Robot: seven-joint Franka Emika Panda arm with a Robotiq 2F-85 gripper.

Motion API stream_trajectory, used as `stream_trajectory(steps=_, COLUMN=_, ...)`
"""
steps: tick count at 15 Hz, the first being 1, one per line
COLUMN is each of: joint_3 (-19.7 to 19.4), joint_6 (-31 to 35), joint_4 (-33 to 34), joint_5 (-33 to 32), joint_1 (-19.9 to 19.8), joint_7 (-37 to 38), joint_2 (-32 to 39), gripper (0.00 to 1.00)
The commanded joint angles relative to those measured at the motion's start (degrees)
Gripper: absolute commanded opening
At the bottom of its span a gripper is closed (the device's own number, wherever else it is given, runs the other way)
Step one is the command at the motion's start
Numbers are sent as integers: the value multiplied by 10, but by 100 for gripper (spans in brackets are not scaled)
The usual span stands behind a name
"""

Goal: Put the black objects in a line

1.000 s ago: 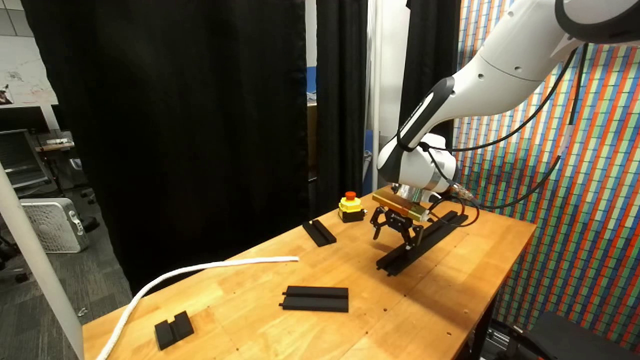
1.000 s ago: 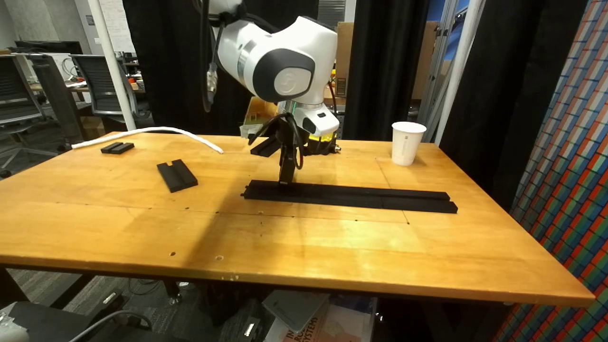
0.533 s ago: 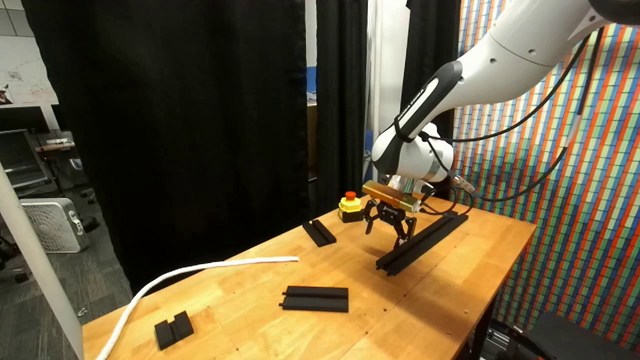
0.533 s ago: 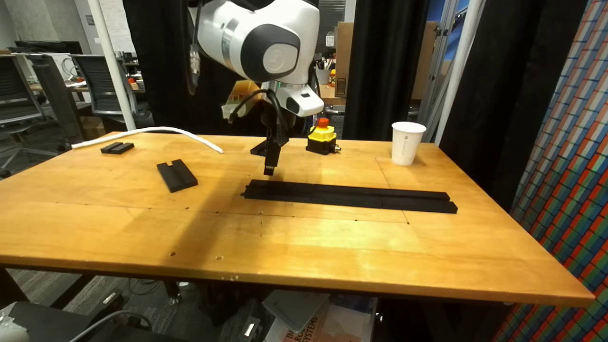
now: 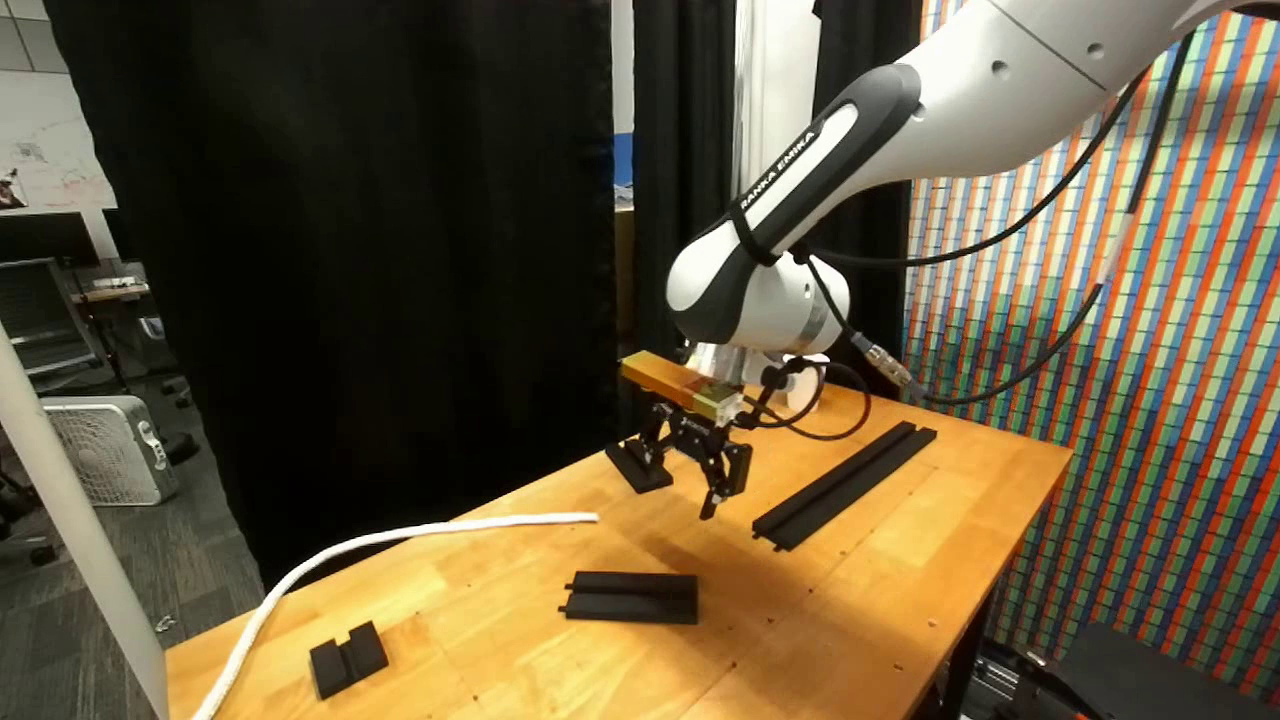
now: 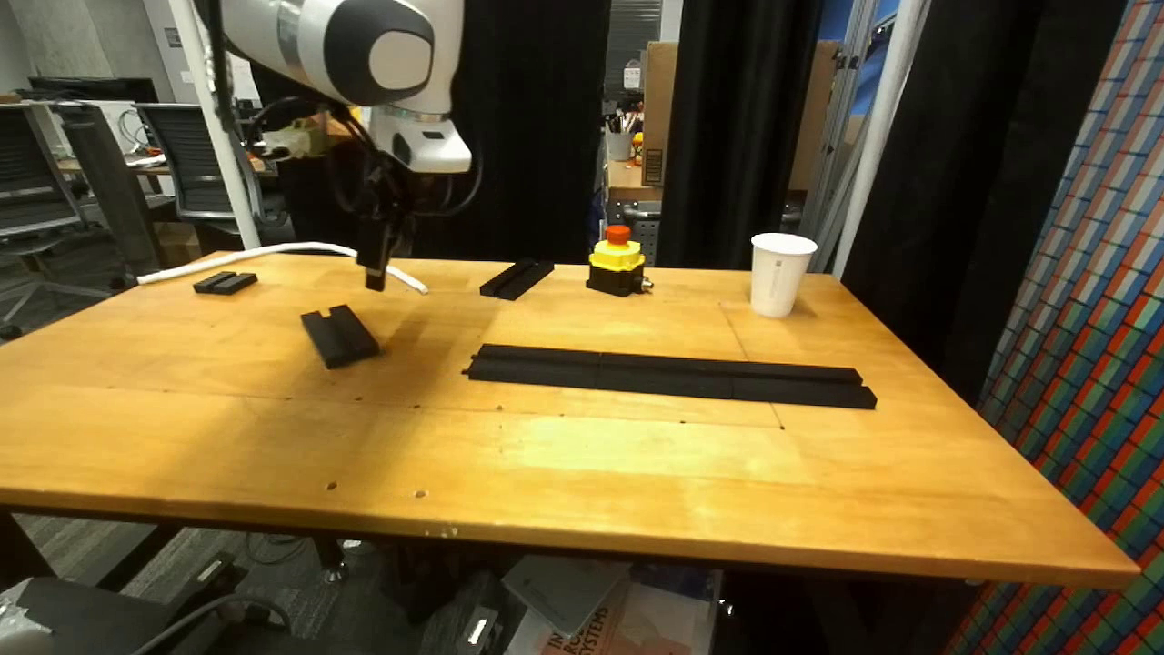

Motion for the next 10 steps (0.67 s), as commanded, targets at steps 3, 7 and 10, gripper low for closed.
stream_trajectory(steps=3, joint_3=41, joint_6=22, joint_4=39, joint_5=6, joint_1=54, joint_7=222, joint_2=35, gripper=100)
stream_trajectory(steps=7, joint_3=46, joint_6=93, joint_4=51, joint_5=-14, joint_1=90, joint_7=376, joint_2=71, gripper=100)
stream_trajectory(steps=10, joint_3=33, joint_6=126, joint_4=55, joint_5=-57, joint_1=116, joint_7=476, joint_2=97, gripper=100)
